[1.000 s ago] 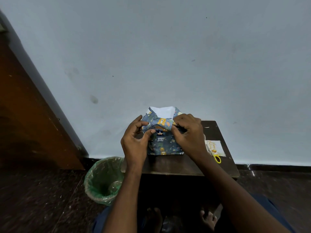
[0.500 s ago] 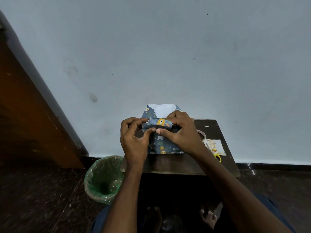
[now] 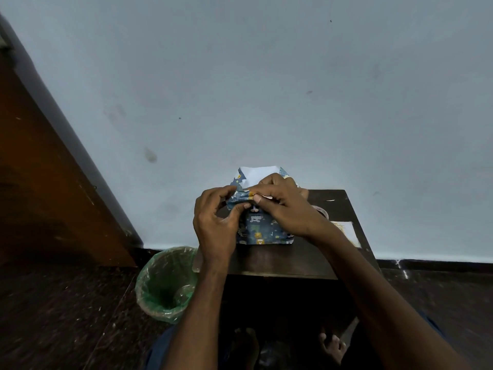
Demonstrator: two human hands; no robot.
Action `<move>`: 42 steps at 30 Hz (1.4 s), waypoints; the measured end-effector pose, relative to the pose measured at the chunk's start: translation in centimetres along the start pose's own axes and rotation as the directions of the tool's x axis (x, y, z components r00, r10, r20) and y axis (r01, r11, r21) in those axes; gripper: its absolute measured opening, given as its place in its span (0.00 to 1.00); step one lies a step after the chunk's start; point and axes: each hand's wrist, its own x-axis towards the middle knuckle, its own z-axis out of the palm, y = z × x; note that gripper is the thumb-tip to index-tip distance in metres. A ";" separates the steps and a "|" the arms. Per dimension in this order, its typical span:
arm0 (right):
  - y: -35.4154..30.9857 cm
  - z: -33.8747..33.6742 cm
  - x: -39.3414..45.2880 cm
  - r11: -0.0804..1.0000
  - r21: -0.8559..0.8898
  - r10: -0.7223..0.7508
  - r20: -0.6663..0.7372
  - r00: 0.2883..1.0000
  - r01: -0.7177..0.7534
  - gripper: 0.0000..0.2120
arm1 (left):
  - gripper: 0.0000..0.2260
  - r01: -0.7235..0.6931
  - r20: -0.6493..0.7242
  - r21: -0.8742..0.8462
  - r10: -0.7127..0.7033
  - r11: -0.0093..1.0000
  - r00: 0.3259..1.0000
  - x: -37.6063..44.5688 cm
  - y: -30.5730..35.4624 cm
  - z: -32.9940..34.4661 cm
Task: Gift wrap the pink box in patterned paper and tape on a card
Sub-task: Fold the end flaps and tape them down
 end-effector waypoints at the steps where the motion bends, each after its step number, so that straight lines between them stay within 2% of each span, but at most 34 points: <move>1: 0.1 0.0 -0.1 1.000 0.001 -0.007 -0.005 1.000 0.007 0.13 | 0.16 -0.007 -0.007 0.011 0.007 1.000 1.000 0.0 0.0 0.0; 6: 0.7 0.0 -0.7 0.994 0.064 -0.089 -0.060 0.994 0.093 0.15 | 0.09 -0.061 -0.008 0.068 0.061 0.996 0.998 0.2 -0.6 -0.1; 8: 1.0 -0.1 -0.9 0.986 0.122 -0.097 -0.099 0.990 0.109 0.13 | 0.08 -0.087 -0.007 0.085 0.088 0.993 0.996 0.3 -0.5 0.0; 13: 0.4 0.0 -1.2 0.973 0.203 -0.069 -0.189 0.980 0.108 0.08 | 0.07 -0.104 0.017 0.078 0.103 0.991 0.995 0.5 -0.5 -0.1; 19: 0.4 0.1 -0.8 0.962 0.242 -0.088 -0.177 0.980 0.130 0.10 | 0.10 -0.053 0.071 0.018 0.051 0.998 0.996 0.8 -0.4 -0.3; 25: 0.3 0.3 -1.2 0.970 0.189 -0.094 -0.278 0.956 0.150 0.13 | 0.03 -0.070 0.068 -0.011 0.071 0.997 0.995 0.6 -0.4 0.3; 27: 0.3 0.2 -1.5 0.962 0.214 -0.088 -0.343 0.935 0.169 0.15 | 0.02 -0.072 0.070 -0.006 0.072 0.997 0.995 0.7 -0.6 0.5; 30: 0.7 0.0 -2.0 0.972 0.158 -0.090 -0.435 0.896 0.174 0.17 | 0.04 -0.075 0.075 0.024 0.073 0.997 0.995 0.6 -0.5 1.0; 35: 1.4 0.1 -2.2 0.980 0.142 -0.044 -0.526 0.850 0.139 0.04 | 0.04 -0.058 0.056 0.016 0.058 0.998 0.997 0.6 -0.4 1.6; 39: 1.6 0.2 -2.1 0.967 0.219 0.001 -0.506 0.862 0.128 0.03 | 0.08 -0.058 0.045 0.065 0.055 0.996 0.997 0.6 -0.3 1.8; 42: 1.6 0.2 -1.9 0.959 0.254 0.013 -0.481 0.876 0.125 0.02 | 0.07 -0.077 0.039 0.088 0.073 0.993 0.997 0.8 0.0 1.9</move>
